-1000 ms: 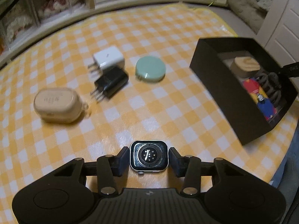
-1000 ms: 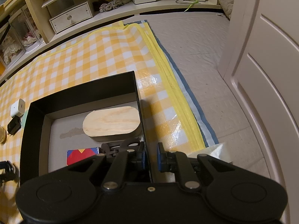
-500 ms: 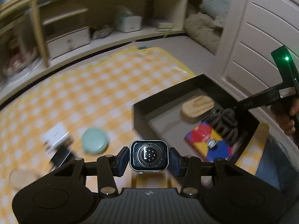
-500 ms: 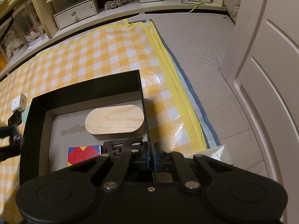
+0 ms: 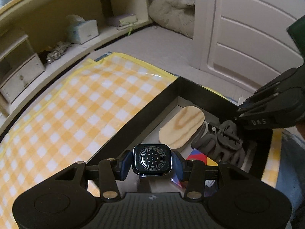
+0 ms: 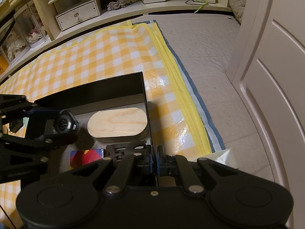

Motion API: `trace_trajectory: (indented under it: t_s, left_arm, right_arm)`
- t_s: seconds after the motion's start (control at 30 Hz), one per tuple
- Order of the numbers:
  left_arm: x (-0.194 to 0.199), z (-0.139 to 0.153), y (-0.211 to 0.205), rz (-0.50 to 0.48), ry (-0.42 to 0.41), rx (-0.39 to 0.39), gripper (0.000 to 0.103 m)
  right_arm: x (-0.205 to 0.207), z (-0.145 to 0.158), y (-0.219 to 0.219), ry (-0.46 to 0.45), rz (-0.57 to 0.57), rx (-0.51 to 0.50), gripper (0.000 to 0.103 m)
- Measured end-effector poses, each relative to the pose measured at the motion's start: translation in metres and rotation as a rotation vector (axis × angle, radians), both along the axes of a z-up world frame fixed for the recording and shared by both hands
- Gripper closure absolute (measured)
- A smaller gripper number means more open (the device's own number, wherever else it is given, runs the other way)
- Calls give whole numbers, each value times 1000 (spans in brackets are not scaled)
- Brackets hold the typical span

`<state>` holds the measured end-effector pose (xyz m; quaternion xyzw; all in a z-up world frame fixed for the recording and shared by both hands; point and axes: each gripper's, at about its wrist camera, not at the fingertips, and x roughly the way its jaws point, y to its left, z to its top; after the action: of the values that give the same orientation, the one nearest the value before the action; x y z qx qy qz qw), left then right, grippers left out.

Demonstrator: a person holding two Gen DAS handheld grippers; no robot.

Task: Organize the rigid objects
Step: 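Carry the smartwatch with the left tool into the black box and release, then withdraw the open left tool from the box toward the cloth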

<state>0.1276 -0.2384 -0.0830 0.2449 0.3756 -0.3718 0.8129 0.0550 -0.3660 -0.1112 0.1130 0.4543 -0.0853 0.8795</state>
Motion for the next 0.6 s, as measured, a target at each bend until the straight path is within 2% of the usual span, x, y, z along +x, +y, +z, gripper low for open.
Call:
trace_trajectory:
  t_s: [0.2,0.27,0.37,0.6]
  left_arm:
    - [7,-18,-8,-39,49,38,54]
    - [8,-20,-7,-41,47,17,52]
    - [10,-19,-3,-16,66,-14,27]
    - [-2,-5,6,10,86,-66,8]
  right_arm:
    - [0,0,0,0,0,2,98]
    - [0,-1,0,2,-1,1,98]
    - [0,-1,0,2,-1,1,98]
    - [1,-1,0,3,-2,5,98]
